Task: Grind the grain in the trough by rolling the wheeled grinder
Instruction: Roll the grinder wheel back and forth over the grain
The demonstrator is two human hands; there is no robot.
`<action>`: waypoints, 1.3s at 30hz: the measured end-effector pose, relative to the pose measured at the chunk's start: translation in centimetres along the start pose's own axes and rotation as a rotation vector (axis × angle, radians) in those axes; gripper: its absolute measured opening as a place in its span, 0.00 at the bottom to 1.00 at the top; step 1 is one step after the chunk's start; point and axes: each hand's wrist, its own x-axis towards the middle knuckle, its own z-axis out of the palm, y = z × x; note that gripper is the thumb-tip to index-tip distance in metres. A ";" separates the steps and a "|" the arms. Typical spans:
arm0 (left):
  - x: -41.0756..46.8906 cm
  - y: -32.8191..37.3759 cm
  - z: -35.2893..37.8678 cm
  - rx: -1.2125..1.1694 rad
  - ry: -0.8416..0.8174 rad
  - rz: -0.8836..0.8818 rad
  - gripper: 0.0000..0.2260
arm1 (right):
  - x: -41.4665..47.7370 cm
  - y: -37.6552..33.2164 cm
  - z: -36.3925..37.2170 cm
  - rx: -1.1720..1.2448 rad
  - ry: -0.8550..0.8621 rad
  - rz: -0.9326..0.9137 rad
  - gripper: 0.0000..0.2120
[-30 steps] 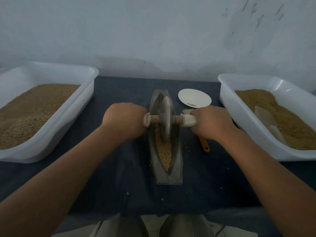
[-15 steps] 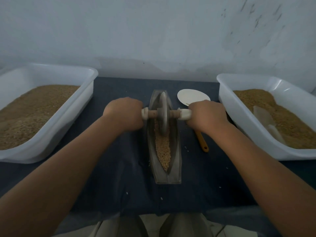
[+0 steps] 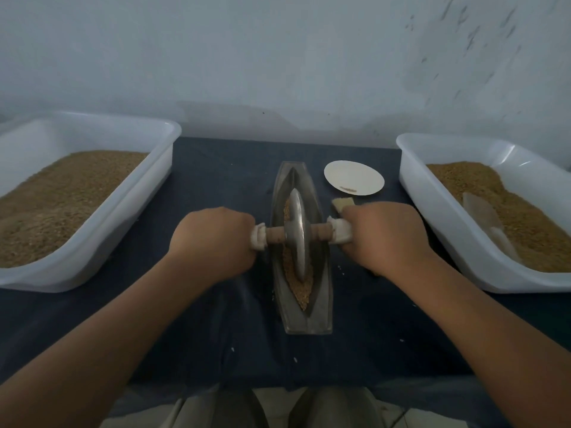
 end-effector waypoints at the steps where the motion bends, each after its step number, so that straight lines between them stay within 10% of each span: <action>1: 1.1 0.0 0.1 -0.023 -0.017 -0.024 0.08 | 1.1 -0.1 0.5 -0.002 0.002 0.024 0.14; 39: 2.7 0.0 -1.3 0.076 -0.016 0.068 0.09 | 0.3 1.0 0.4 0.164 -0.162 0.074 0.16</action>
